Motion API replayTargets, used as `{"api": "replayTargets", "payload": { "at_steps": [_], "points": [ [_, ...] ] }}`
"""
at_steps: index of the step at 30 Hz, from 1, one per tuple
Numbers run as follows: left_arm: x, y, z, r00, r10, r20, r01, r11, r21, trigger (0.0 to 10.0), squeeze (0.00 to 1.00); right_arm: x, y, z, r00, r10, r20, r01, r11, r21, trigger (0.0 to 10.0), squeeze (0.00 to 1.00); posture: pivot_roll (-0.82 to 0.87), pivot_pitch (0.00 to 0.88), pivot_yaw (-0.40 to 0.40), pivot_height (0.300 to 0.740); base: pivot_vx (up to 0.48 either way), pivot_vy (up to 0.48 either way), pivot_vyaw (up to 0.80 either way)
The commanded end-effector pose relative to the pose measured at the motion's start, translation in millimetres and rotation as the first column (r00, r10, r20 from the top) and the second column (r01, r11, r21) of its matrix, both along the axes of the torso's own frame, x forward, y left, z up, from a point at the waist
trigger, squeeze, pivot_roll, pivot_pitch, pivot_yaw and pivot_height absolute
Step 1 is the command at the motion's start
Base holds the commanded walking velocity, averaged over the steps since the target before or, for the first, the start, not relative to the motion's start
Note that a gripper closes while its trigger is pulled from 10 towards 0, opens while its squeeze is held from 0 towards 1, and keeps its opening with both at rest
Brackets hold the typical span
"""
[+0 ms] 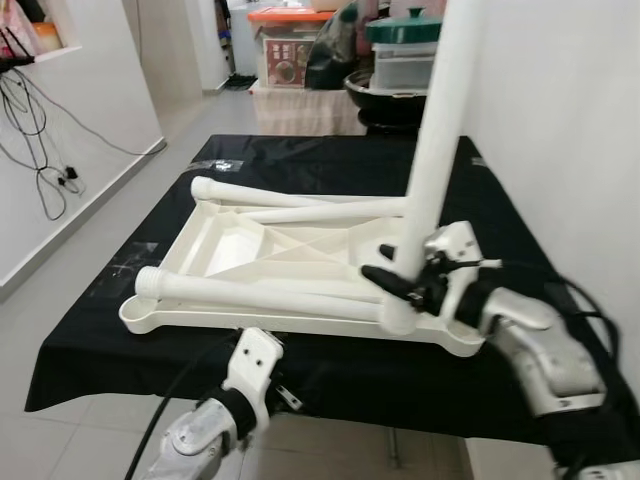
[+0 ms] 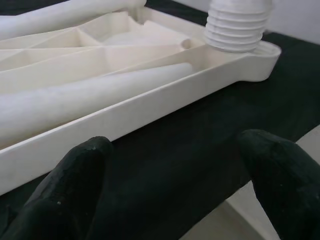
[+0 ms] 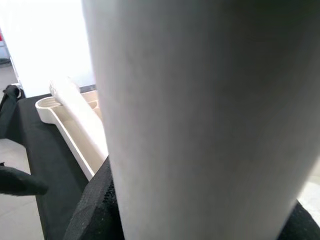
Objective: Building children table
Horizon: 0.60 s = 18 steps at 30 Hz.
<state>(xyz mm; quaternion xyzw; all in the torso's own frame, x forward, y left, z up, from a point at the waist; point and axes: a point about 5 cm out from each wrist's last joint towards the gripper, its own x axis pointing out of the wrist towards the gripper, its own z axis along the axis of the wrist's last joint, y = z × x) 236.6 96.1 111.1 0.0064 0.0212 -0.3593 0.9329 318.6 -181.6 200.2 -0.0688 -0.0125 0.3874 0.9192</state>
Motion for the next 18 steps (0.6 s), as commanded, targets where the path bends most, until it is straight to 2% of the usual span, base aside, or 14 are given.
{"api": "replayTargets", "payload": {
  "at_steps": [1, 2, 6, 8, 13, 16, 18],
  "points": [
    [-3.7, -0.9, 0.8, 1.0, -0.023, 0.008, 0.023, 1.0, -0.003, 10.0, 0.0, -1.4, -1.1, 1.7, 1.0, -0.003, 0.007, 0.003, 1.0, -0.002, 10.0, 0.0, -0.07, 0.022, 0.01, 0.74, 0.0, -0.469, 0.0],
    [-5.7, -1.0, 3.2, 1.0, 0.003, 0.021, -0.003, 1.0, -0.012, 10.0, 0.0, -5.4, -2.7, 0.3, 1.0, -0.011, -0.001, 0.011, 1.0, 0.019, 10.0, 0.0, -0.07, 0.049, 0.015, 0.74, 0.0, -0.292, 0.0],
    [-6.5, 0.4, 4.6, 1.0, 0.013, 0.021, -0.013, 1.0, -0.018, 10.0, 0.0, -7.2, -2.4, -1.0, 1.0, -0.007, -0.008, 0.007, 1.0, 0.027, 10.0, 0.0, -0.07, 0.054, 0.016, 0.74, 0.0, 0.0, 0.0],
    [-11.2, 1.4, 6.5, 1.0, 0.003, 0.023, -0.002, 1.0, -0.017, 10.0, 0.0, -13.0, 3.9, -1.7, 0.999, 0.044, -0.022, -0.043, 0.999, 0.033, 10.0, 0.0, -0.06, 0.1, 0.017, 0.74, 0.0, 0.0, 0.0],
    [-15.0, 5.2, 7.9, 0.999, 0.034, 0.029, -0.034, 0.999, -0.014, 10.0, 0.0, -25.1, 21.0, -0.5, 0.989, 0.146, -0.027, -0.145, 0.989, 0.043, 10.0, 0.0, -0.07, 0.137, 0.019, 0.74, 0.0, 0.0, 0.0],
    [-15.5, 5.9, 8.5, 0.999, 0.045, 0.029, -0.044, 0.999, -0.017, 10.0, 0.0, -27.8, 25.3, 0.0, 0.985, 0.169, -0.027, -0.168, 0.985, 0.044, 10.0, 0.0, -0.07, 0.14, 0.019, 0.74, 0.0, 0.0, 0.0],
    [-19.3, 6.2, 11.6, 0.998, 0.057, 0.039, -0.057, 0.998, -0.017, 10.0, 0.0, -26.9, 27.4, 2.1, 0.984, 0.176, -0.025, -0.175, 0.984, 0.037, 10.0, 0.0, -0.06, 0.172, 0.016, 0.74, 0.0, 0.0, 0.0]
  ]
}}
